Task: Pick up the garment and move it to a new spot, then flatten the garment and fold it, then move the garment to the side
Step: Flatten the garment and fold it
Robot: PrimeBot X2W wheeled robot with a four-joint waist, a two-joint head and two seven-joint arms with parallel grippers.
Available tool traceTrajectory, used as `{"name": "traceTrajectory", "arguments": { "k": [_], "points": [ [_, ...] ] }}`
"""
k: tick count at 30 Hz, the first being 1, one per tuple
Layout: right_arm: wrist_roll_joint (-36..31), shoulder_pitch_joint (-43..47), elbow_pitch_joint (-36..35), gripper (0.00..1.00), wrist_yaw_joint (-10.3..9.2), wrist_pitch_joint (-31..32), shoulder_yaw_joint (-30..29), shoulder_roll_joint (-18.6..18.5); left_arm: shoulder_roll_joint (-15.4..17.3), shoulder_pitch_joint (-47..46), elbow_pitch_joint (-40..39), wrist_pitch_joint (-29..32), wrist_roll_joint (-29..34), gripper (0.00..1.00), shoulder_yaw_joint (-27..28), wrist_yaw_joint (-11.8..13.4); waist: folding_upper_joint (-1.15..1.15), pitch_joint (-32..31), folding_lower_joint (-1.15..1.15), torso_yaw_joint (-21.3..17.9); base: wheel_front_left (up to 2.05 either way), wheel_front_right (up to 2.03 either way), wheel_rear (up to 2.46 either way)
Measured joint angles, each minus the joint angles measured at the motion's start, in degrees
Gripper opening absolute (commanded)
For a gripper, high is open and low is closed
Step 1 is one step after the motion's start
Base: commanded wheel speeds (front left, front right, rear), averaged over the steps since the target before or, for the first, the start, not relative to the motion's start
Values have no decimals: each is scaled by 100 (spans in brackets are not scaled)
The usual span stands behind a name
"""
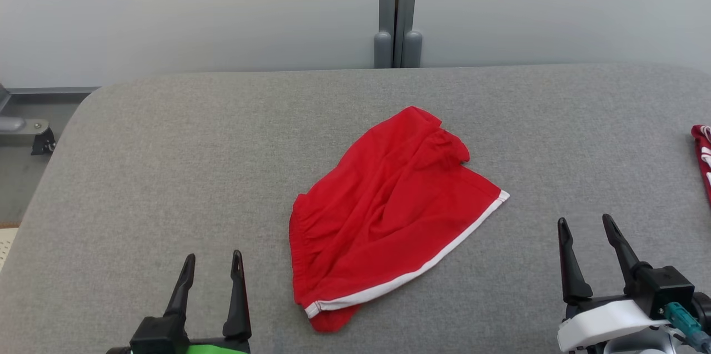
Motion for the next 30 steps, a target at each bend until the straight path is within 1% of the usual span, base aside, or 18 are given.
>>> {"name": "traceTrajectory", "arguments": {
  "k": [2,6,9,15,17,19,21,22,24,25,27,28,30],
  "points": [
    [-7,0,30,100,0,-1,57,-1,-227,91,9,1,156,100,241,-321,0,-6,0,1,0,0,0],
    [-15,-2,112,100,0,-1,115,0,-541,244,52,1,494,100,625,-787,0,-13,0,-22,0,0,0],
    [-9,-4,155,100,0,0,126,-1,-697,327,80,1,666,100,818,-998,0,-24,0,-37,0,0,0],
    [15,-4,167,100,0,0,144,-1,-795,386,90,1,836,100,1001,-1234,0,-18,0,-32,0,0,0],
    [15,-4,167,100,0,0,144,-1,-804,385,80,1,869,100,1028,-1269,0,-1,0,-28,0,0,0],
    [162,-26,147,100,0,-1,116,1,-808,383,60,1,872,100,1021,-1266,0,23,0,-21,0,0,0],
    [196,-99,97,100,0,0,120,-3,-810,379,157,-1,777,100,981,-1147,0,51,0,-10,0,0,0],
    [245,-179,77,100,0,-1,131,-1,-810,380,330,-8,702,100,901,-1094,0,64,0,0,0,0,0],
    [219,-365,68,100,0,-1,183,-1,-809,378,544,42,686,100,700,-1065,0,91,0,15,0,0,0],
    [168,-488,129,100,0,0,211,-1,-812,360,598,265,588,100,599,-1005,0,110,0,25,0,0,0],
    [9,-751,435,100,0,1,272,-21,-817,310,524,710,453,100,412,-983,0,166,0,46,0,0,0],
    [-55,-917,698,100,0,143,332,-82,-824,268,411,989,247,100,354,-905,0,201,0,61,0,0,0],
    [-160,-1252,1099,100,0,446,424,-244,-816,241,233,1596,-24,100,158,-864,0,271,0,96,0,0,0]
  ]
}}
